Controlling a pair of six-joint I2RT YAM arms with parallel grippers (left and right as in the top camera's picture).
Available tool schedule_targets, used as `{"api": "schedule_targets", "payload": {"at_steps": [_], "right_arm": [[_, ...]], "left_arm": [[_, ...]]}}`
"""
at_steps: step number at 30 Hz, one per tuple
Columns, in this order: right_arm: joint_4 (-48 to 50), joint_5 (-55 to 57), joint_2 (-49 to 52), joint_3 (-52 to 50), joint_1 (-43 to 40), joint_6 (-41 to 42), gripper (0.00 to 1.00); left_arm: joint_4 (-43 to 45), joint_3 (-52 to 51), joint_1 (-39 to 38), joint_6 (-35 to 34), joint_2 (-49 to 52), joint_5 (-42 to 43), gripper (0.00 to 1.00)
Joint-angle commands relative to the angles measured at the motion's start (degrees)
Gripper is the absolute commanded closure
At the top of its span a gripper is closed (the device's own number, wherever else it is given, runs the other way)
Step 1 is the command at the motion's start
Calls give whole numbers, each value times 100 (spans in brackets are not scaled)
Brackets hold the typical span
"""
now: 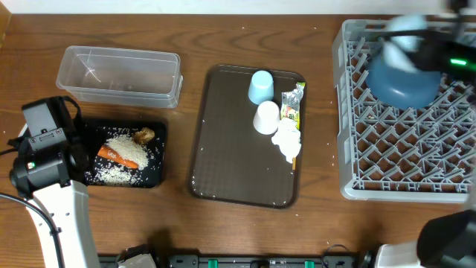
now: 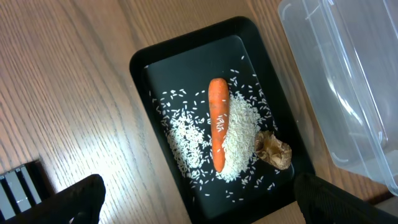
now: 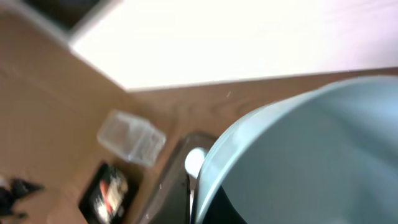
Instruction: Sort waste into correct bins and load items into the dishwasher rack
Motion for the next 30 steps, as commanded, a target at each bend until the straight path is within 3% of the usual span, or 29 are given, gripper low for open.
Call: {"api": "schedule_targets", "payload": {"at_steps": [1,9,19,24,30], "right_arm": [[-2,-1272,186,33,-739,48,99],[1082,-1569,981,33,-1650,337,99],[3451,-1287,2111,33,-1567,1613,99],[4017,-415,2494,33,-1381,2179,99],[4944,-361,2852,33,-1045,2494,99]], "left_arm": [[-15,122,31,-50,0,11,2],[-15,122,31,-50,0,11,2],[-15,122,31,-50,0,11,2],[-15,122,31,-52,0,11,2],[-15,122,31,-50,0,11,2]]}}
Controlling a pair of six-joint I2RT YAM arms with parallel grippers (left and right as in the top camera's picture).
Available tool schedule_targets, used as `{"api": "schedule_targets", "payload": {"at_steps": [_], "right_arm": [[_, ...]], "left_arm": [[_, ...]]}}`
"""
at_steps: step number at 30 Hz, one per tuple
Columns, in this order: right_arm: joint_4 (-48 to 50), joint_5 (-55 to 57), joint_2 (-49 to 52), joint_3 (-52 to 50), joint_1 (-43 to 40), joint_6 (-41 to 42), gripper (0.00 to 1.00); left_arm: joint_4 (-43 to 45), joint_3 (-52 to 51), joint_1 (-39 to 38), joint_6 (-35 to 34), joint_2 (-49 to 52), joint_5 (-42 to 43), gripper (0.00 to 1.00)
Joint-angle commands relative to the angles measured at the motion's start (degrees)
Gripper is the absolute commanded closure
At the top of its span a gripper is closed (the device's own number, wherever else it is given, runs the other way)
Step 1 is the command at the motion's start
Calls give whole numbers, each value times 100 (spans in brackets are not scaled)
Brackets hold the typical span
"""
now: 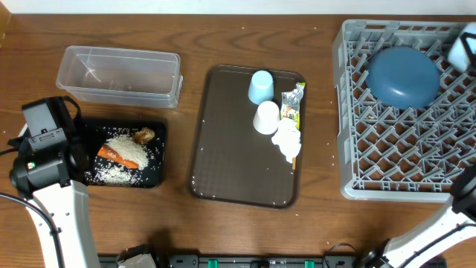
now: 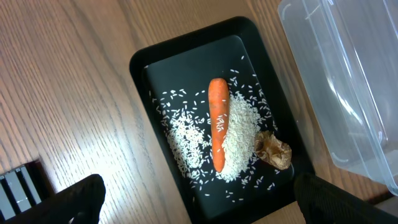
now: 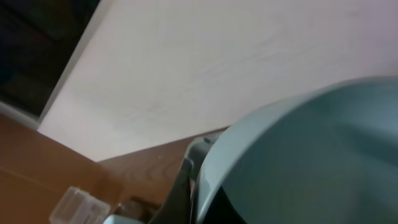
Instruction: Sort waste into correct bins and load items into the dishwasher rack
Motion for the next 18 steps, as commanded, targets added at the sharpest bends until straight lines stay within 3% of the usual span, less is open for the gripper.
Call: {"api": "schedule_targets", "payload": {"at_steps": [1,7,18], "right_arm": [[175,210,179,42,256,382,99],[173,857,291,42,323,376,99],[122,1062,317,35,175,140,99]], "left_arm": [[-15,122,31,-48,0,13,2],[-15,122,31,-48,0,13,2],[-15,122,31,-48,0,13,2]]}}
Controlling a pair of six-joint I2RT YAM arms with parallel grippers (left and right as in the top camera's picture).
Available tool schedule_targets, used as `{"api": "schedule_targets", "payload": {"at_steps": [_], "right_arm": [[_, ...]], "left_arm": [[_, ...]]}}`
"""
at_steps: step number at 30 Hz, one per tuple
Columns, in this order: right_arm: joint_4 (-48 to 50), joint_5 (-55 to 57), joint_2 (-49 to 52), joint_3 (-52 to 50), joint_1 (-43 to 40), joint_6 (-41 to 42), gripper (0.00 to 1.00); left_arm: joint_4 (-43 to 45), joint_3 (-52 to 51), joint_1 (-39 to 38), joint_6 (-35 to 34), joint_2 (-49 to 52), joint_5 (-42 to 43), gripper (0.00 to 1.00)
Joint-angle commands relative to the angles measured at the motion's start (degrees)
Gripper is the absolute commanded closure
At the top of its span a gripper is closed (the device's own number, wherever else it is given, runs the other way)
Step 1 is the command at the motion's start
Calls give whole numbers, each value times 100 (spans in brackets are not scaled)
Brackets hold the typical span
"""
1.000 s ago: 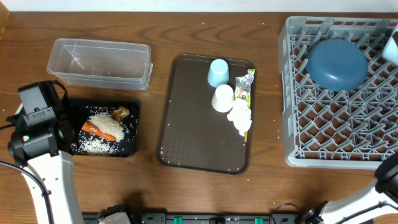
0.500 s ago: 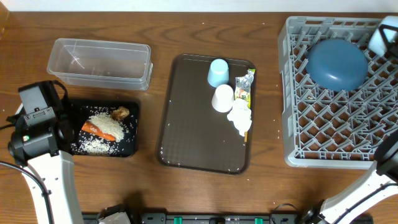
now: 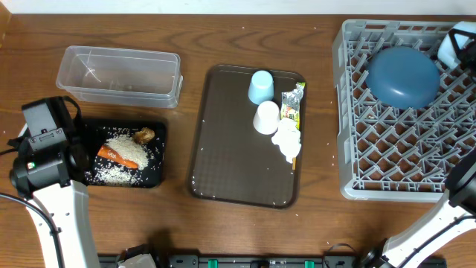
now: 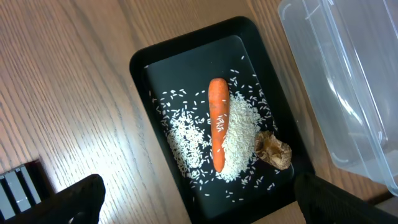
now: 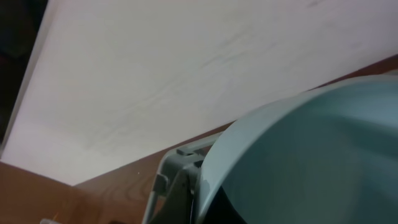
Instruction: Sort waste into correct bins and load items into the dishwasher rack
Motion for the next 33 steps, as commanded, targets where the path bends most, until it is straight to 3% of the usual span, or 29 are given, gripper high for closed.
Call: {"api": "schedule_targets", "payload": {"at_steps": [1,21,29,33], "right_arm": [[33,111,111,35,-79,-133,99],[-236,-188,492,37,-348,-57,93],[-170,-568,111,37,-708,503,78],[-911,-149,-435,37,-800,345,62]], "left_arm": [[-15,122,31,-48,0,13,2],[-15,122,31,-48,0,13,2],[-15,122,31,-50,0,13,2],[-15,122,31,-48,0,13,2]]}}
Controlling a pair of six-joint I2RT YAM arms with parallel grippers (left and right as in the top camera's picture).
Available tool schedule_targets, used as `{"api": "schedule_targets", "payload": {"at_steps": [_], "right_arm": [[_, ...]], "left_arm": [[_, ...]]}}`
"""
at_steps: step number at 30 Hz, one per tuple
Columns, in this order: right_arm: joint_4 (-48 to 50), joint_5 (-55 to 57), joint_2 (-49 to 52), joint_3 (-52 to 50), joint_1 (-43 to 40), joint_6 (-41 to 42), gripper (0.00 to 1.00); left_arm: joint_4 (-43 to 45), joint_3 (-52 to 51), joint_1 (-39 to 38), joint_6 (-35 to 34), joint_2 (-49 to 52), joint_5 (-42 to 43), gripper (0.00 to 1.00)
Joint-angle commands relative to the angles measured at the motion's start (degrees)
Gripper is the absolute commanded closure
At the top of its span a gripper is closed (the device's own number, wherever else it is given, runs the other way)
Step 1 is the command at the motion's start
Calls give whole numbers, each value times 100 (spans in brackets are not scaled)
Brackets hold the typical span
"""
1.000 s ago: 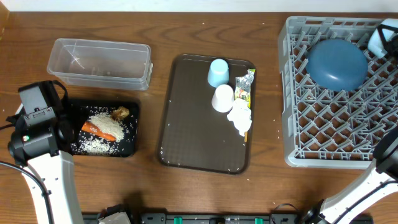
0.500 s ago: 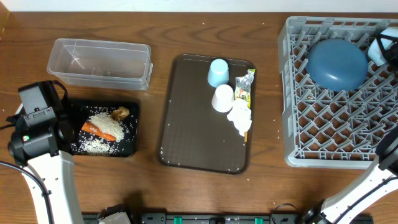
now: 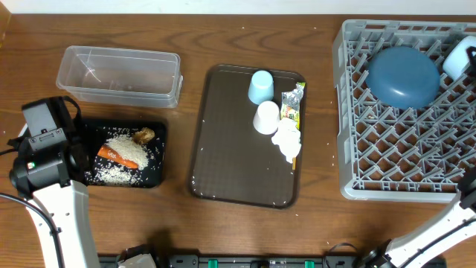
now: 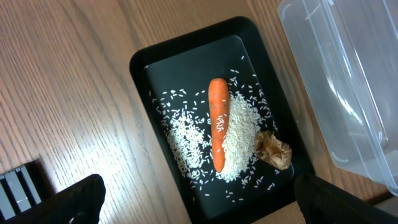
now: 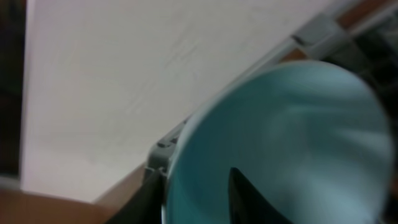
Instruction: Sort waste into correct bins and load items into the dishwasher rack
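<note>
A blue bowl (image 3: 404, 76) rests in the far part of the grey dishwasher rack (image 3: 357, 182). It fills the right wrist view, where my right gripper (image 5: 196, 202) is open, one finger on each side of the bowl's (image 5: 292, 137) rim. On the brown tray (image 3: 230, 160) lie a blue cup (image 3: 261, 86), a white cup (image 3: 266, 117), a wrapper (image 3: 293, 102) and a crumpled tissue (image 3: 286, 139). My left gripper (image 4: 199, 202) hangs open over the near edge of a black tray (image 4: 140, 62) holding rice, a carrot (image 4: 216, 121) and a brown scrap (image 4: 273, 150).
A clear plastic container (image 3: 119, 74) stands at the far left, just behind the black tray (image 3: 152, 179). Bare wood lies between the trays and the rack. The rack's front half holds nothing.
My right gripper was shut on the bowl's rim; now its fingers stand apart on either side of that rim. The bowl stays in the rack. The left arm has not moved.
My right gripper first held the blue bowl above the rack, blurred. A second later the bowl sat in the rack's far part with the gripper still on its rim. It stayed so, and now the gripper has let go.
</note>
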Motion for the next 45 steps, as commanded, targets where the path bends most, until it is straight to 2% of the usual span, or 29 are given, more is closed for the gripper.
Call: {"api": "schedule_targets", "payload": {"at_steps": [1,6,10,16,19,22,27,32,43,45], "right_arm": [[-564,415,-782,33,-74,-170,61],[-2389,2544,-1650,33,-2,-813,59],[-2949,3672,-2221,33,260,-1408,61],[-2924,4070,-2402,33,909,-1753,55],[-2863,4824,-2330,33,1375,-1945,53],[-2667,5455,-2184,33,1810,-2500,48],[-2284,6769,-1716,33,2385,-3226,44],[-1849,7486,-1093,33,2583,-3626,39],[-1641,7604,-627,35,2448,-3639,40],[-1644,7602,-627,35,2448,-3637,48]], "left_arm": [[-17,122,31,-48,0,15,2],[-17,122,31,-48,0,15,2],[-17,122,31,-48,0,15,2],[-17,122,31,-50,0,15,2],[-20,122,28,-50,0,15,2],[-20,122,31,-48,0,15,2],[-17,122,31,-48,0,15,2],[-17,122,31,-48,0,15,2],[-17,122,31,-48,0,15,2],[-17,122,31,-48,0,15,2]]}}
